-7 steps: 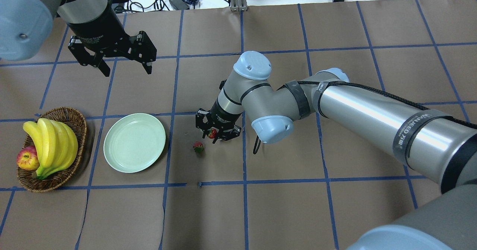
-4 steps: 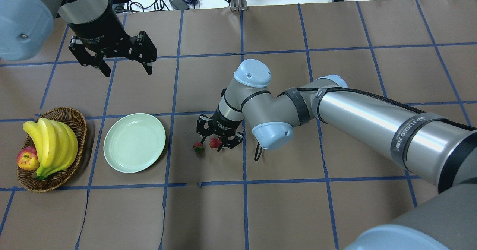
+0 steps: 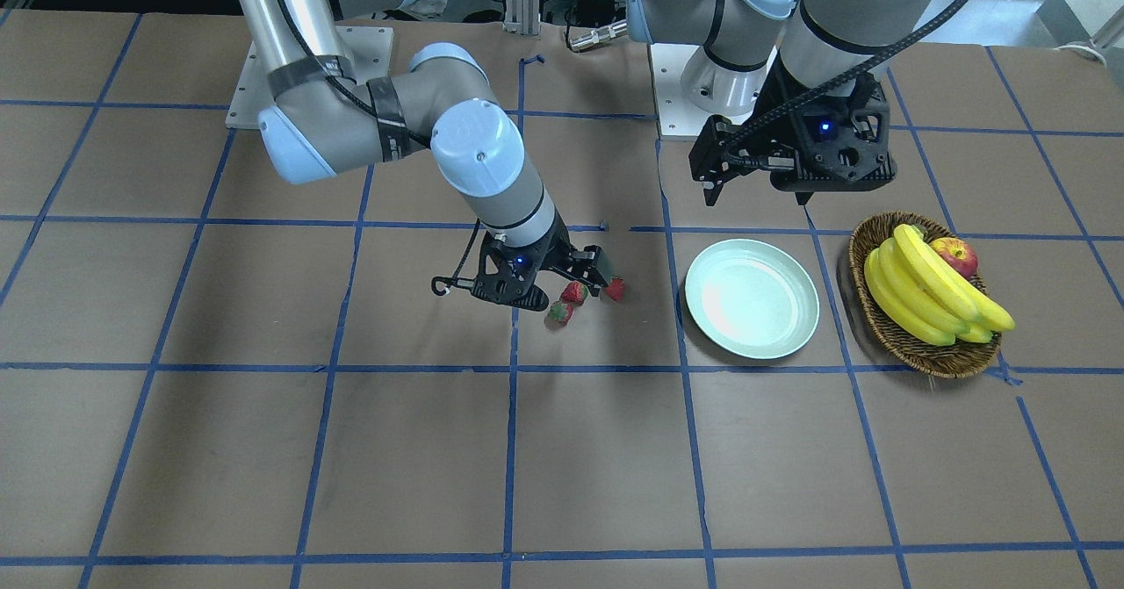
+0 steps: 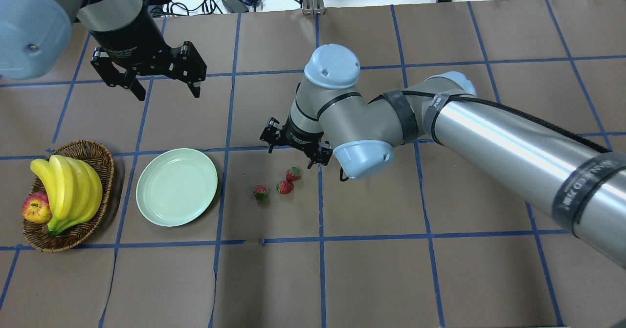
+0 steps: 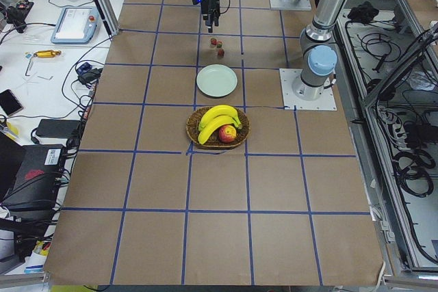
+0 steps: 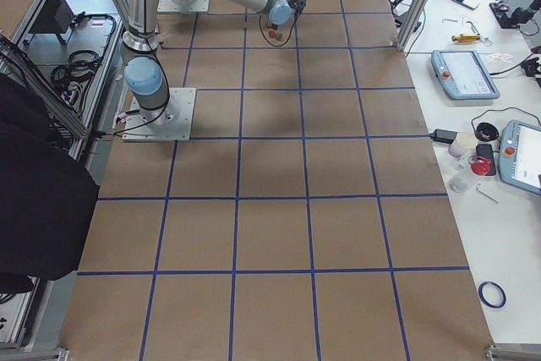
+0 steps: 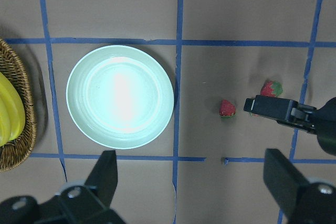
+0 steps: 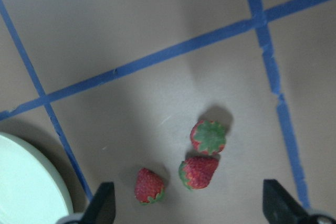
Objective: Collect all strawberries into plate
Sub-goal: 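Raise the right arm to rest while the left arm moves toward the strawberries, then lower the left gripper onto a strawberry in the cluster and grasp it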
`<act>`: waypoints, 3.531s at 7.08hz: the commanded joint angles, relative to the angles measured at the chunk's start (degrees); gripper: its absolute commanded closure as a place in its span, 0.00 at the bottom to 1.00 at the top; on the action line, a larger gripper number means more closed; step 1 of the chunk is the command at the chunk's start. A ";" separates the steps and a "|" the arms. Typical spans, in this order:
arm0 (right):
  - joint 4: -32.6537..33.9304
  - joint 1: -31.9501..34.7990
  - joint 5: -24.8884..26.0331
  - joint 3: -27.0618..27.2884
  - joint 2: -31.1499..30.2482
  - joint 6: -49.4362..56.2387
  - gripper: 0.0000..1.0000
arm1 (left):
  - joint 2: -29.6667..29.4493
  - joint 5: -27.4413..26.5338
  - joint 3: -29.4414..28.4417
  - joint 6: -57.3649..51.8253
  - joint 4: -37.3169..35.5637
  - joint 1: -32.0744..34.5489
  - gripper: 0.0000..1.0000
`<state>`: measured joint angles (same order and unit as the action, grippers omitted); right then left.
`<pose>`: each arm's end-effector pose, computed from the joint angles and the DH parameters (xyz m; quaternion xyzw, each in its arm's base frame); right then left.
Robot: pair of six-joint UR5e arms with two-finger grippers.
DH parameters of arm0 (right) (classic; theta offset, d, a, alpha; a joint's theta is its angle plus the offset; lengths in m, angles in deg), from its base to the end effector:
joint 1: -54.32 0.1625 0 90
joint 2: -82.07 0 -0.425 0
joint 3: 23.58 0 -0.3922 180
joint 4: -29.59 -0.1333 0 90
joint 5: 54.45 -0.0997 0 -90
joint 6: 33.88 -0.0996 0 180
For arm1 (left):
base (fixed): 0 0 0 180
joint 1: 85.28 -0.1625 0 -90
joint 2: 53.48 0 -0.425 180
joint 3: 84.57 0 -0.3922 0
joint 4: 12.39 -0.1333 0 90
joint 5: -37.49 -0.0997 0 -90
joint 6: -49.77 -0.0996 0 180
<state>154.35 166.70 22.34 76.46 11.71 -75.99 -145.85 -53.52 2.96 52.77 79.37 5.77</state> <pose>0.3695 -0.4875 0.2808 0.1650 0.9786 0.0241 0.1207 -0.1408 -0.5041 0.4854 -0.0169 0.9997 0.0142 0.0093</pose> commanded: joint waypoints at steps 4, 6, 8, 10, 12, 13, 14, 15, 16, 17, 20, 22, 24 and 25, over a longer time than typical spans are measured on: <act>-25.87 -14.70 12.41 -8.64 -12.79 22.33 0.00 | -0.79 -0.23 0.10 0.17 0.00 0.10 0.00; -28.42 -21.29 15.50 -9.16 -13.66 34.50 0.00 | -1.32 -0.23 0.54 3.83 0.18 1.41 0.00; -30.81 -25.18 16.11 -8.91 -16.21 42.36 0.00 | -2.54 0.47 5.44 11.37 -5.66 4.13 0.00; -41.80 -24.84 17.26 -9.16 -20.86 41.42 0.00 | -4.65 0.30 7.48 13.95 -8.52 6.86 0.00; -49.17 -24.32 15.42 -12.04 -21.76 40.53 0.00 | -7.11 0.30 7.57 15.28 -10.01 7.22 0.00; -47.88 -22.83 13.85 -14.85 -21.06 40.00 0.00 | -8.69 0.65 7.75 16.59 -11.41 7.74 0.00; -40.90 -20.99 13.22 -14.44 -18.97 39.91 0.00 | -10.44 0.30 8.45 17.65 -15.60 10.44 0.00; -35.52 -18.62 13.48 -13.48 -17.73 39.91 0.00 | -11.15 -0.22 9.24 17.92 -17.30 11.95 0.00; -34.43 -18.51 13.39 -12.60 -17.54 40.61 0.00 | -11.07 -0.14 10.29 17.92 -17.49 12.05 0.00; -29.46 -18.69 13.74 -10.85 -17.45 40.53 0.00 | -11.25 -0.14 13.60 17.75 -19.23 12.05 0.08; -26.42 -18.60 14.36 -7.76 -18.41 39.82 0.00 | -9.49 -0.05 29.51 18.70 -37.08 11.88 0.01; -26.15 -18.86 14.45 -7.67 -18.24 39.82 0.00 | -9.32 0.74 32.87 12.87 -40.59 10.74 0.01; -26.15 -18.69 14.36 -7.67 -18.24 39.74 0.00 | -10.36 3.88 35.34 6.96 -45.05 9.33 0.02; -26.15 -18.69 14.36 -7.67 -18.24 39.73 0.00 | -10.72 3.38 35.00 6.32 -45.17 9.24 0.02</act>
<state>128.19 147.99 36.71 68.78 -6.56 -36.23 -156.01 -50.57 37.76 60.88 35.55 15.31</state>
